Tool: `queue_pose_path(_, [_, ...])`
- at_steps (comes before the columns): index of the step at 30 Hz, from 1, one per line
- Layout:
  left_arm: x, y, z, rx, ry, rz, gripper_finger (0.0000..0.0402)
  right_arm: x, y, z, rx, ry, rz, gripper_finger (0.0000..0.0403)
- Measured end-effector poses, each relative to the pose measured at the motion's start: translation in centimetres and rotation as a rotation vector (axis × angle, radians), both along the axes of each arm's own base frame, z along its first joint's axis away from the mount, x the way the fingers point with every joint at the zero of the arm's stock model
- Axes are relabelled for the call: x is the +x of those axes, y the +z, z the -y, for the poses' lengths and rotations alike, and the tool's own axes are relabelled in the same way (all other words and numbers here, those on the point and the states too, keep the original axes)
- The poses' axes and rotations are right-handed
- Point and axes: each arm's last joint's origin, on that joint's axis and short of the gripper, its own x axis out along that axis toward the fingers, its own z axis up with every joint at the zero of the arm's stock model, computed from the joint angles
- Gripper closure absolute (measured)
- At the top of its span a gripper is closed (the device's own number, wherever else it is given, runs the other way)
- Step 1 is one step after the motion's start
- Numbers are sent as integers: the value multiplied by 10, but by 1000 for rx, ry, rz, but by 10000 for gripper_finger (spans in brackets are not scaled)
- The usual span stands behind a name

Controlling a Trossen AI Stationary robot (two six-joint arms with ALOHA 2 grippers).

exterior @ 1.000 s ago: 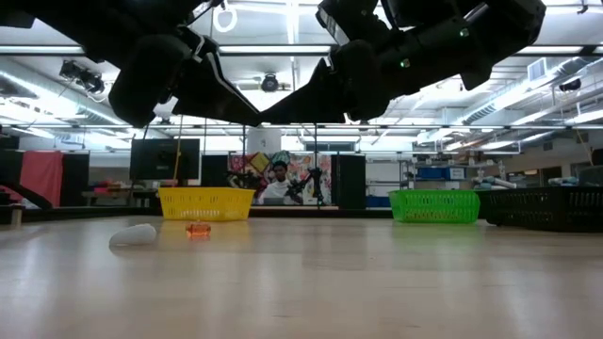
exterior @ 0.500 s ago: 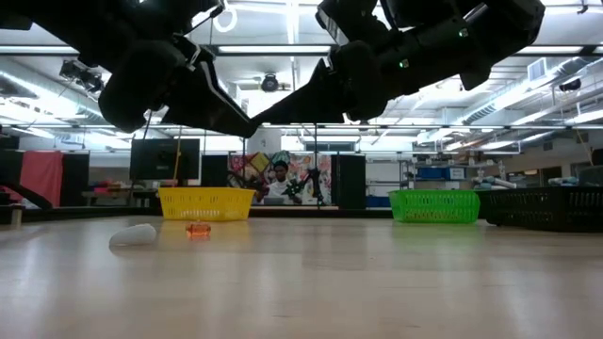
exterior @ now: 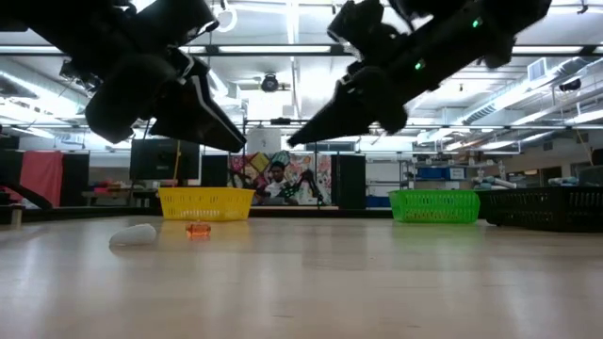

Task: Sort Halloween decoration
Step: Put the black skeleton toy into the black bin

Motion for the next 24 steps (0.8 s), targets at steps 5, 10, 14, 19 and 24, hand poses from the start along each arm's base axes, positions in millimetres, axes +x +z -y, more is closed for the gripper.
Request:
queue_pose_path(5, [-2, -2, -1, 16, 3, -27, 317, -26, 25, 2, 90, -121, -73, 323])
queue_pose_path(10, [-3, -3, -2, 12, 10, -38, 317, -65, 46, 13, 176, -358, -159, 323])
queue_pose_path(14, [-3, -4, -1, -19, 3, -42, 317, -98, 54, 32, 288, -620, -220, 323])
queue_pose_path(19, [-6, -6, -1, -47, 0, -76, 317, -134, 55, 49, 398, -893, -381, 323])
queue_pose_path(24, [-6, -7, 0, -91, -21, -91, 317, -155, 51, 62, 445, -1087, -607, 323])
